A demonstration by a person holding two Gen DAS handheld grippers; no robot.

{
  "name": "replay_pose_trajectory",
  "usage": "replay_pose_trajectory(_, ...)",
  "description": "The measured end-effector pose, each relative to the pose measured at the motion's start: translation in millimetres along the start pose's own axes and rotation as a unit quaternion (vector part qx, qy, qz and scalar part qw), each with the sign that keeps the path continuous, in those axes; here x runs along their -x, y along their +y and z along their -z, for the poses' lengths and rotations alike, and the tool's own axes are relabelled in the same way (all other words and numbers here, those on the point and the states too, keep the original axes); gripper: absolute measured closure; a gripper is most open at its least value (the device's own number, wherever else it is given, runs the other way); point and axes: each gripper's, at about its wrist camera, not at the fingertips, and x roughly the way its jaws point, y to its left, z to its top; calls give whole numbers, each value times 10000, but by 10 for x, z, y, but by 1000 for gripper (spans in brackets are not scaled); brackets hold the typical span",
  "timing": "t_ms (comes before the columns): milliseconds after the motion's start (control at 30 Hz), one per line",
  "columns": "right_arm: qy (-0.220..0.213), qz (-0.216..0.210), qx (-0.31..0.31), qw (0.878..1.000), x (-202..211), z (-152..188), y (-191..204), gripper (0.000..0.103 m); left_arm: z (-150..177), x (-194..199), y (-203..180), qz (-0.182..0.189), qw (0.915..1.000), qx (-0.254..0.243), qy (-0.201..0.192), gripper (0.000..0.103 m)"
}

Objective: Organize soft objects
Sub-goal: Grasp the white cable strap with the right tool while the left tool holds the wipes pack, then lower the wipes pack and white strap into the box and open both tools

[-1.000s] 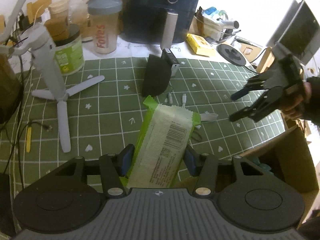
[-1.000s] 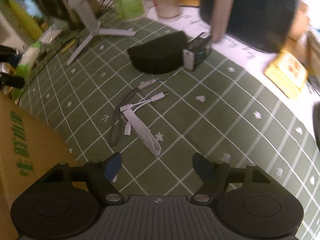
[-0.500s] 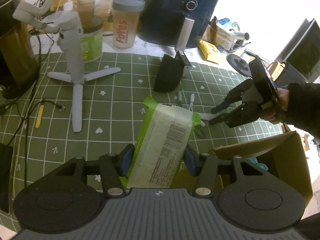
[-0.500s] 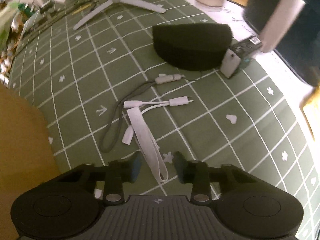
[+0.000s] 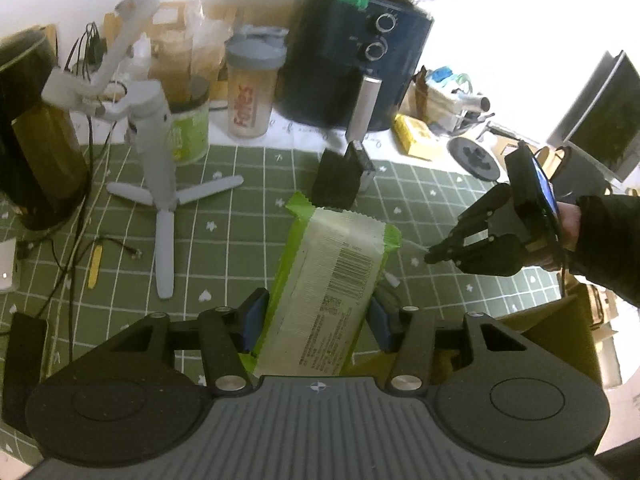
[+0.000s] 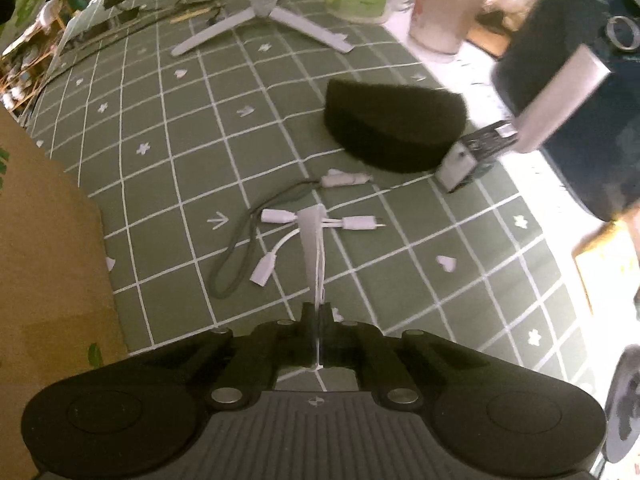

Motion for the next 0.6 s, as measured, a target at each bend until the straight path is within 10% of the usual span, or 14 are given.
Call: replay_pose_trajectory(600,-958,396,-1519,9829,1210,416,37,100,-116,275,-474,429,9987,-220,-149,52)
